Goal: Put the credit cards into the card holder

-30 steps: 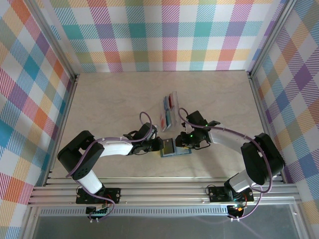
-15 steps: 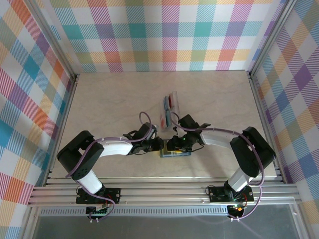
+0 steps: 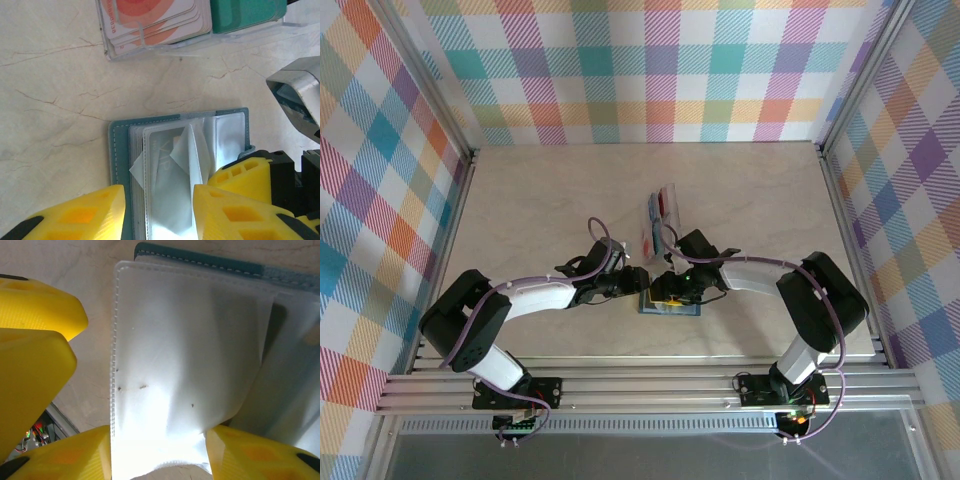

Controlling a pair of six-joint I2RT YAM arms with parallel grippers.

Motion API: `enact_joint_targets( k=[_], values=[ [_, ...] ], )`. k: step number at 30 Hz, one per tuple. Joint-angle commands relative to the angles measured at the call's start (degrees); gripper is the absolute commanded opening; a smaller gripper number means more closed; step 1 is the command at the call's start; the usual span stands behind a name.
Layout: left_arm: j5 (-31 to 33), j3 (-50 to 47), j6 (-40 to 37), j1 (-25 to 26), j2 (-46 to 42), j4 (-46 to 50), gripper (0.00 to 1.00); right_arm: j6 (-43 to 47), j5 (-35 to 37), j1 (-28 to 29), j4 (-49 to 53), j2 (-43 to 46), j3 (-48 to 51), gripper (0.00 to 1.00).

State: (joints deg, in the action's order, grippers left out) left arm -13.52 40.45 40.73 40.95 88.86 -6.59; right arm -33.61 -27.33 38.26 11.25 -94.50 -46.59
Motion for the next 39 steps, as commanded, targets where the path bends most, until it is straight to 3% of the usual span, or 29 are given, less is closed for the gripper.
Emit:
enact_joint_targets(
  k=[1,20,30,39],
  values=[
    [-2.99,1.68,-0.34,-0.26,0.62,1.44,0.41,0.83,-1.93,0.41,-1.48,-0.88,0.45,0.54],
    [-4.52,3.52,-3.1,0.43,4.05,1.31,0.47,1.26,-3.11,0.39,-2.25,-1.29,0.44,0.62],
    [-1.23,5.0,-5.07,1.58,9.22,4.54,0.35,1.17,-4.41,0.41,-2.58,-1.9,-0.34,0.64],
    [4.63,2.9,-6.39,2.42,9.21,6.89,0.32,1.32,-4.14,0.41,-0.68,-0.6,-1.77,0.64]
  ],
)
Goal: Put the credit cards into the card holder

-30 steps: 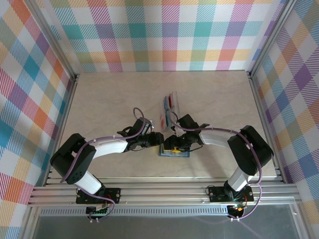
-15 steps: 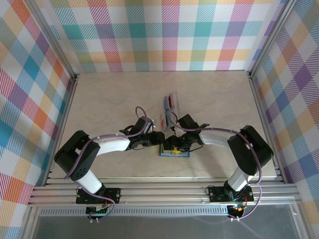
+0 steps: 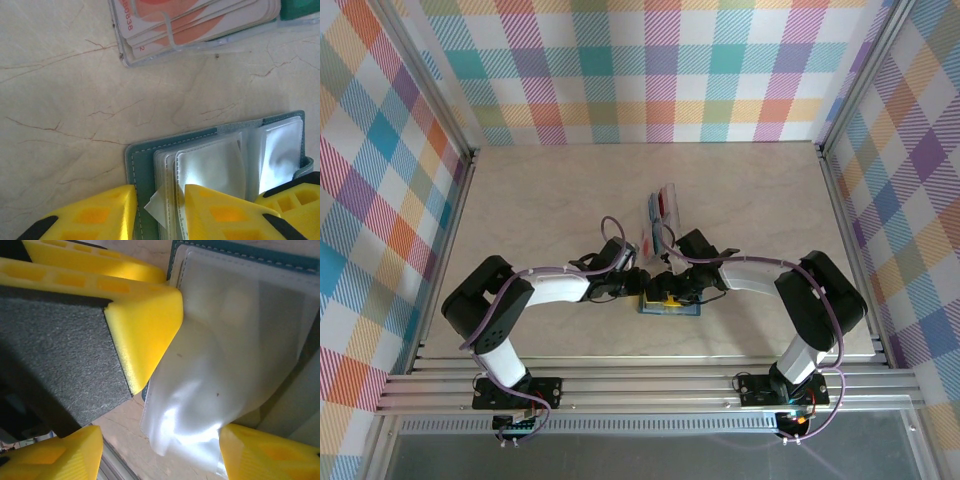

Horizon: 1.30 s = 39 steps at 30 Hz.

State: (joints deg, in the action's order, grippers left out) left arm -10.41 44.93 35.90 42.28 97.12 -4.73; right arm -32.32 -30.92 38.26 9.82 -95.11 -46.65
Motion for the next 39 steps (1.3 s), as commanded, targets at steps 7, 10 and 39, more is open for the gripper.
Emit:
enact_joint_targets(
  k=[7,10,39],
  values=[
    [1.43,-2.94,-1.4,1.5,2.16,2.87,0.31,2.15,7.16,0.0,12.5,8.27,-8.34,0.64],
    [1.45,-3.13,-1.31,1.62,2.63,2.29,0.31,2.76,12.29,-1.35,18.69,11.0,-12.56,0.64],
    [1.3,-4.09,-1.31,1.84,1.97,0.55,0.3,10.45,23.7,-4.82,36.82,-16.04,-47.44,0.28]
  ],
)
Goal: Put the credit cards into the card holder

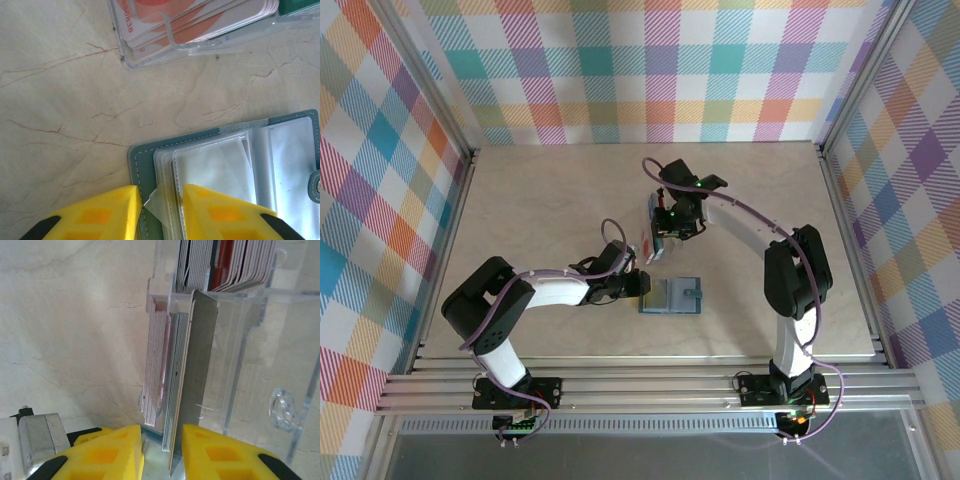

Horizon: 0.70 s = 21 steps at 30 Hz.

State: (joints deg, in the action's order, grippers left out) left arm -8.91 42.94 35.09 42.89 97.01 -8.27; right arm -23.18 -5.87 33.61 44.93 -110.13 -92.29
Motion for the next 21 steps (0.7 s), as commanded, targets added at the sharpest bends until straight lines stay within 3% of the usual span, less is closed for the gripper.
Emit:
enact_joint_targets(
  k=[1,7,21],
  values=[
    [-0.32,-2.08,-0.46,1.2,2.2,4.06,0.3,1.31,-2.86,-0.25,1.23,-1.21,-1.63,0.29],
    [-0.59,-2.05,-0.38,1.18,2.15,3.93,0.3,0.68,-9.55,-1.76,-1.31,-1.41,-0.83,0.31],
    [-0.94,-2.0,-0.29,1.22,2.22,3.7,0.3,0.33,-12.28,-3.18,-2.61,-0.62,0.08,0.25]
  ],
)
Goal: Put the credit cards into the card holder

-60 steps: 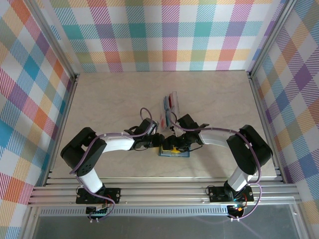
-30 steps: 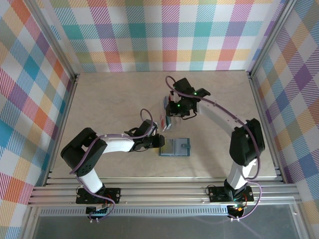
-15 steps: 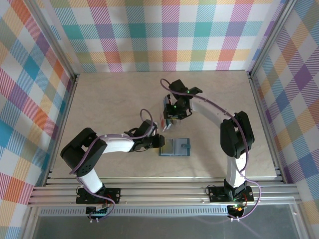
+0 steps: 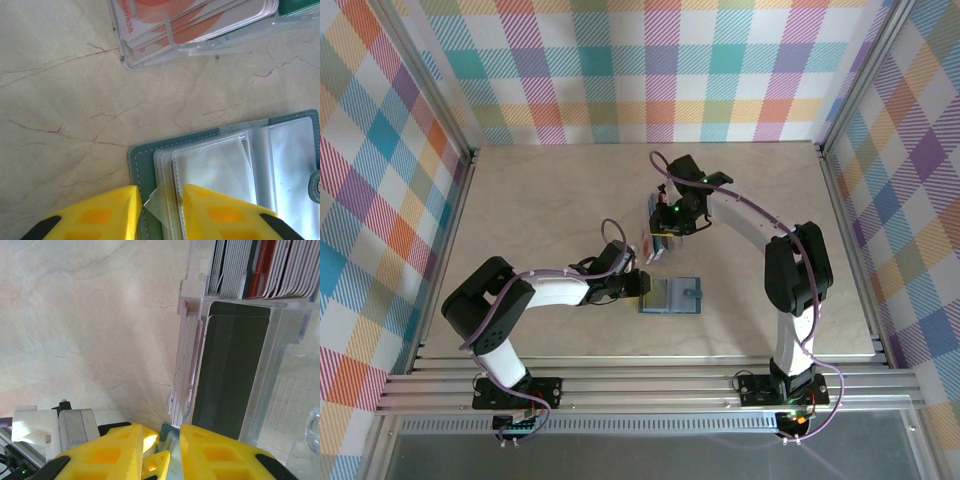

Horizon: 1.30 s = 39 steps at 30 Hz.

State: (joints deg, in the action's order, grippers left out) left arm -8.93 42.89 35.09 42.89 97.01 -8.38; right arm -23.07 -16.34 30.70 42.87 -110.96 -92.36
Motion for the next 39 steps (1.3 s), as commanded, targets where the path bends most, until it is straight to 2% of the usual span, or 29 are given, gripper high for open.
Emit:
enact_joint_targets(
  k=[1,4,7,10,14,24,39],
  values=[
    [-0.92,-1.94,-0.29,1.23,2.13,3.77,0.3,0.22,-1.77,-0.26,-0.51,0.14,0.08,0.25],
    [-0.91,-2.12,-0.29,1.16,2.04,3.71,0.3,0.26,-0.27,-0.37,0.62,-0.35,-0.57,0.24],
    [-1.0,-2.22,-0.29,1.18,2.08,3.61,0.3,0.48,3.17,-0.38,1.52,-0.63,-0.81,0.35],
    [-0.99,-2.06,-0.29,1.22,2.2,3.7,0.3,0.83,2.06,-0.38,1.95,-1.77,-1.31,0.42],
    [-1.09,-1.9,-0.3,1.23,2.34,3.71,0.3,0.9,-0.51,-0.38,1.06,-3.07,-1.34,0.44],
    [-1.05,-1.5,-0.37,1.22,2.57,3.91,0.3,1.27,-3.65,-0.38,0.29,-3.4,-1.56,0.42],
    [-1.44,-1.42,-0.38,1.23,2.85,3.79,0.3,0.64,-5.62,-1.34,-1.18,-1.94,-0.47,0.3]
  ],
)
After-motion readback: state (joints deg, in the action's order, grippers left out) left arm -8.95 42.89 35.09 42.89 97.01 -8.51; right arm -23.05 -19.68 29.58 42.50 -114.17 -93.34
